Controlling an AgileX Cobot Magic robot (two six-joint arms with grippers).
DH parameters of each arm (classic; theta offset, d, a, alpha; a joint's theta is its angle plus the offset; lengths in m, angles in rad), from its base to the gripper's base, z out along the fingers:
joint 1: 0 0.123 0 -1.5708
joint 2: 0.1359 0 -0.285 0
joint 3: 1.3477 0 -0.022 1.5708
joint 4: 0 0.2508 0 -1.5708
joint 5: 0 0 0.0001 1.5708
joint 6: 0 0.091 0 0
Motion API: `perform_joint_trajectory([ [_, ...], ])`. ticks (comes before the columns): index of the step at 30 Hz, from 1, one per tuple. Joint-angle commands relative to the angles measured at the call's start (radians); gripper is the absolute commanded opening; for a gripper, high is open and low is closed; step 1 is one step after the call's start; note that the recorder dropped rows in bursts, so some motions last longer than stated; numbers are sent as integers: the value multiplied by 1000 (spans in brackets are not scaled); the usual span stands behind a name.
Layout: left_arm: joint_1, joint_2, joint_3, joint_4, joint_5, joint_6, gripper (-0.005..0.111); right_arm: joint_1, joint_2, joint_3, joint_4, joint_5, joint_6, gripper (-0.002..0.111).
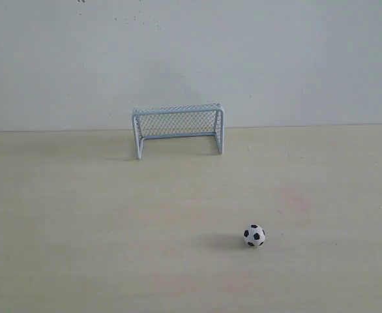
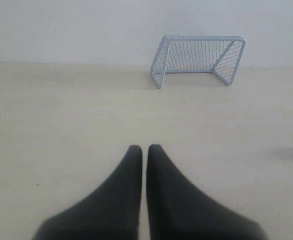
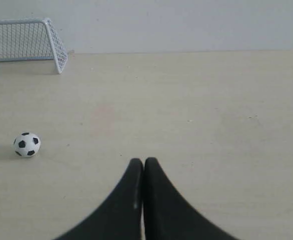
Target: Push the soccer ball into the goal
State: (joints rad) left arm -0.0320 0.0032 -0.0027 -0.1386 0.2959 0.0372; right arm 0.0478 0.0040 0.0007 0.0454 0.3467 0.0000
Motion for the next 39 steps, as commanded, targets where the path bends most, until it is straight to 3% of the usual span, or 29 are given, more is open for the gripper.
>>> perform_joint_trajectory([
  [1,2,-3,3,-7,1,-8,4,-6,-4,-1,-2,-13,0,0],
  [14,2,-3,3,-7,1,-8,4,-6,-4,-1,-2,-80,0,0],
  [19,2,-3,3,-7,1,-8,4,-6,-4,-1,-2,-262,0,0],
  [22,2,-3,3,-7,1,-8,4,-6,-4,-1,2,-489,0,0],
  [25,2,-3,3,-7,1,-8,4,-6,-4,-1,143,-603,8,0],
  [28,2,-3,3,-7,1,-8,4,-6,-4,-92,194,-603,-203,0],
  [31,2,-3,3,-7,1,-8,4,-6,96,-225,200,-603,-292,0],
  [33,2,-3,3,-7,1,-8,4,-6,239,-342,212,-556,-297,0],
  [37,2,-3,3,-7,1,-8,4,-6,553,-566,169,-67,-329,0],
  [39,2,-3,3,-7,1,-8,4,-6,685,-615,190,67,-318,0],
])
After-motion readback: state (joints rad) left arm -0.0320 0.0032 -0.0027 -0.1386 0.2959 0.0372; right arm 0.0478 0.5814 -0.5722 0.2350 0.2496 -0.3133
